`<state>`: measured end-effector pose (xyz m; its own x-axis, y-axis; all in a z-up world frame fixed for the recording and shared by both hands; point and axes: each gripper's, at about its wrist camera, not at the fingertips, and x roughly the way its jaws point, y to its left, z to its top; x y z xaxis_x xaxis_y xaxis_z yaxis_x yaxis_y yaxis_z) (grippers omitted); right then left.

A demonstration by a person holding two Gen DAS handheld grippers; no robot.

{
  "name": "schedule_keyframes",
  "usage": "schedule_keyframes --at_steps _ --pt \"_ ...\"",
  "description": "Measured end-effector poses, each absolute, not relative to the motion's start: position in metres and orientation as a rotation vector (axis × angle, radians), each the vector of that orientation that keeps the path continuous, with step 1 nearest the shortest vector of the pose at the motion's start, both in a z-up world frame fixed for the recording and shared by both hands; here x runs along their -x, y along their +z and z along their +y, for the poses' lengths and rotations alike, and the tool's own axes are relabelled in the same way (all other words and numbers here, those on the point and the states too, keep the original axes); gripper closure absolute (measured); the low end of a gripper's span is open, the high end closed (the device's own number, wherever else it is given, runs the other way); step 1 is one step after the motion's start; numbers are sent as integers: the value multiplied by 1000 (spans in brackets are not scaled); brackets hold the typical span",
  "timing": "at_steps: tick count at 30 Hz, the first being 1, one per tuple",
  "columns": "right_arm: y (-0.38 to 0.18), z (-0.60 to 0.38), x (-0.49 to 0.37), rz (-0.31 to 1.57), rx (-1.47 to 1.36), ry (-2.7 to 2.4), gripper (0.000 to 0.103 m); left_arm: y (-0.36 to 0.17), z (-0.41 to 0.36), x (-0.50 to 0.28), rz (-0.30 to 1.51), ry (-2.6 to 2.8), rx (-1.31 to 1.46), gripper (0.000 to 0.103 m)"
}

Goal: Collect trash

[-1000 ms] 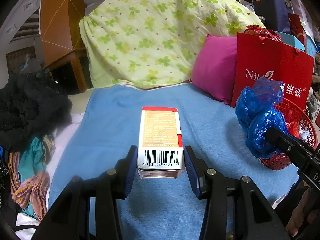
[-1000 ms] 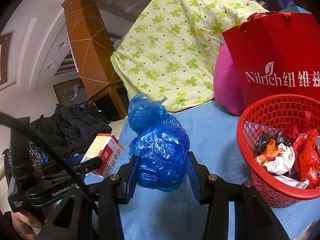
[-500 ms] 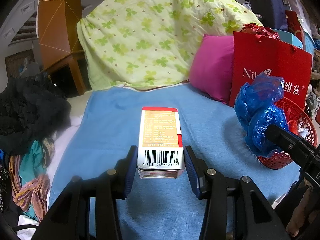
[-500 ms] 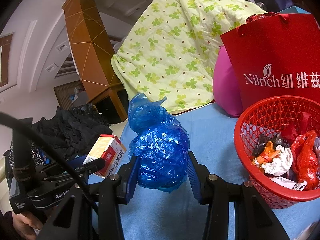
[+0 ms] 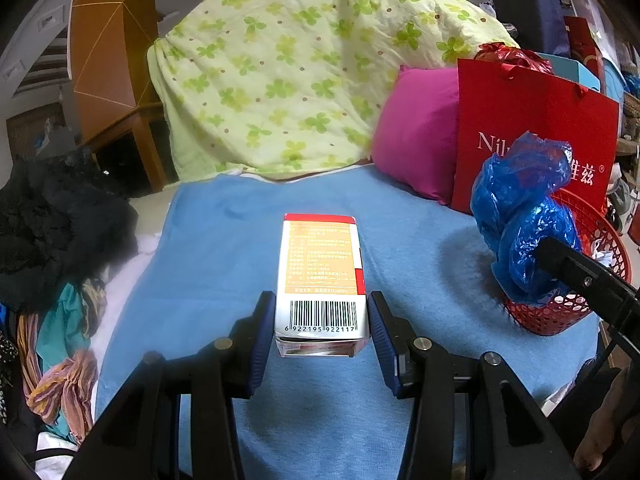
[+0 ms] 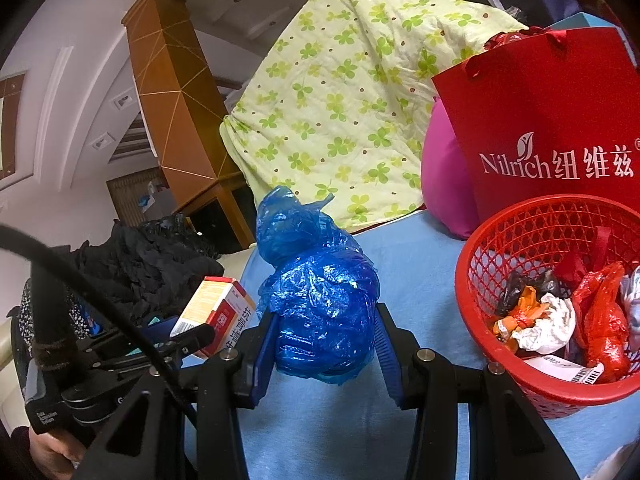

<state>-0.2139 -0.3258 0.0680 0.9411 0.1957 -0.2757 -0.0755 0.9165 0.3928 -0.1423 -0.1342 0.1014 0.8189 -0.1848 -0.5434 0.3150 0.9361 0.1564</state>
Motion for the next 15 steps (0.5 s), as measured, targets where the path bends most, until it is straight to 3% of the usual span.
schedule_keyframes --at_steps 15 --pt "71 -332 226 287 -403 142 55 100 -144 147 544 -289 -275 55"
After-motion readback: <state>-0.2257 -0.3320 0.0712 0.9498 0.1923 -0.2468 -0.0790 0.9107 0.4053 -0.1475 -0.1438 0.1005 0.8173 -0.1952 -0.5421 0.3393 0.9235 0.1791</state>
